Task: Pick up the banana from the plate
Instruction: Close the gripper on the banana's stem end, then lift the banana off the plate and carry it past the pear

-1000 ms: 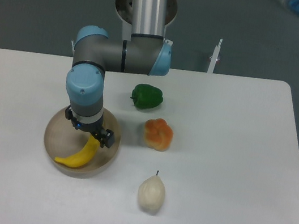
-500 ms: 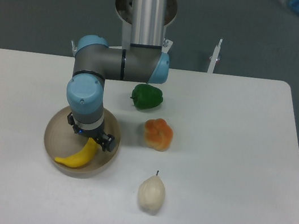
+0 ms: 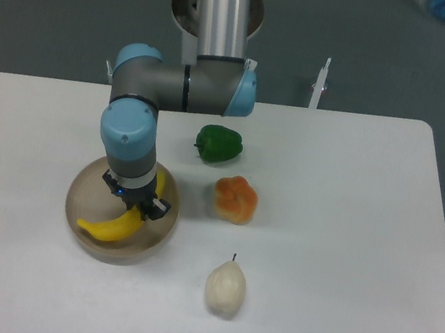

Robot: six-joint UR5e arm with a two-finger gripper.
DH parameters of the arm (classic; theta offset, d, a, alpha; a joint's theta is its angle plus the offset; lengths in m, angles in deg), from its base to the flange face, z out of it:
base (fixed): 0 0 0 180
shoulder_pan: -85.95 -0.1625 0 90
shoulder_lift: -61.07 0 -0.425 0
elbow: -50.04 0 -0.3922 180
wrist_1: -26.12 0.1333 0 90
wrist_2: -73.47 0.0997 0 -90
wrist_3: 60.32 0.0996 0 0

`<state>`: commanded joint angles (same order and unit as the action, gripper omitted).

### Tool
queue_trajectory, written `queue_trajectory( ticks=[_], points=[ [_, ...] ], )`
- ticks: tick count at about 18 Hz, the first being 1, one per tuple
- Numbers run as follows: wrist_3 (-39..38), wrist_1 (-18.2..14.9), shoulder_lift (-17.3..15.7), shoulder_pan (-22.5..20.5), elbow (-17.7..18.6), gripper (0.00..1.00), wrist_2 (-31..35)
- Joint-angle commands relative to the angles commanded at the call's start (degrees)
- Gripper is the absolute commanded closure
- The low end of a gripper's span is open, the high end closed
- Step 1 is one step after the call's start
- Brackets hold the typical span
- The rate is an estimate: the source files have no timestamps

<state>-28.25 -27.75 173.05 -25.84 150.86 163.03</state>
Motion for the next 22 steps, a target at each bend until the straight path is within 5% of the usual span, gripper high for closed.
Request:
queue_trajectory(
  ticks=[9,15,18,22],
  points=[
    [13.34,-7.20,-1.51,-14.41,-11.77,0.90,-1.93],
    [35.92,-8.79,2.36,-26.36,-16.78,0.95,-3.07],
    [37.87,-8.97,5.26,-27.96,-19.16,0.96,-3.69],
    [49.81,-14.14,7.11,-28.84,-22.41,0.93,-3.34]
  ],
)
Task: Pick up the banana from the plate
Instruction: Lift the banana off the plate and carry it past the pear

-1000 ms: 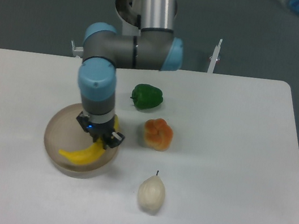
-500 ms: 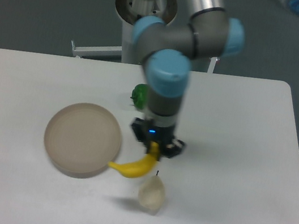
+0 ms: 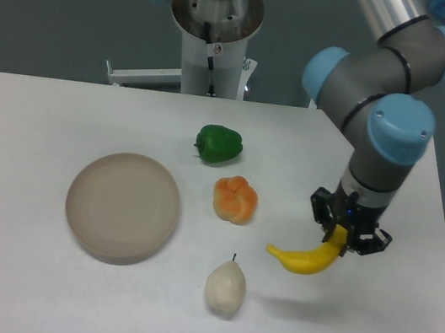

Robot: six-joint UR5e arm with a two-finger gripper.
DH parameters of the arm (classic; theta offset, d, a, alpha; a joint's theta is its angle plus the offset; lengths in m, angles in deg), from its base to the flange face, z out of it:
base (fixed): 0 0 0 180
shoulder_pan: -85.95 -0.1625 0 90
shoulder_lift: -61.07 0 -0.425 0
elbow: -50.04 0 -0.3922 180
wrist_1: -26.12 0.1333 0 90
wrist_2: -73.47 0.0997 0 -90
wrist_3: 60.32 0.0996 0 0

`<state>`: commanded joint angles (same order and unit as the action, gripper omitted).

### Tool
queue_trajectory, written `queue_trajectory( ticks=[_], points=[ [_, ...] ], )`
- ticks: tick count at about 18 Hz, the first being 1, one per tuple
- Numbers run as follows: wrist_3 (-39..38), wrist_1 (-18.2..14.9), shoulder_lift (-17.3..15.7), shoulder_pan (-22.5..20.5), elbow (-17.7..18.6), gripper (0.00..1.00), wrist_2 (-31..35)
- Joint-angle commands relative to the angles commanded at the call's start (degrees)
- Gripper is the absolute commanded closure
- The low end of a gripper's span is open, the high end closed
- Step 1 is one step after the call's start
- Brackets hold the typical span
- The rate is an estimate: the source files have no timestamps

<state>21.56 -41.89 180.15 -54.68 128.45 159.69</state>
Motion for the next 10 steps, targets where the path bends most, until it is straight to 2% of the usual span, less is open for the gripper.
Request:
queue_trajectory(
  ticks=[1,5,10],
  points=[
    [2.81,-1.84,0.18,0.17,-0.18,0.93,0.87],
    [5.82,-2.13,0.71,0.35,-2.46,0.93,3.08],
    [5.83,-2.04,0.71,0.44,-2.64,0.94,3.16]
  ],
)
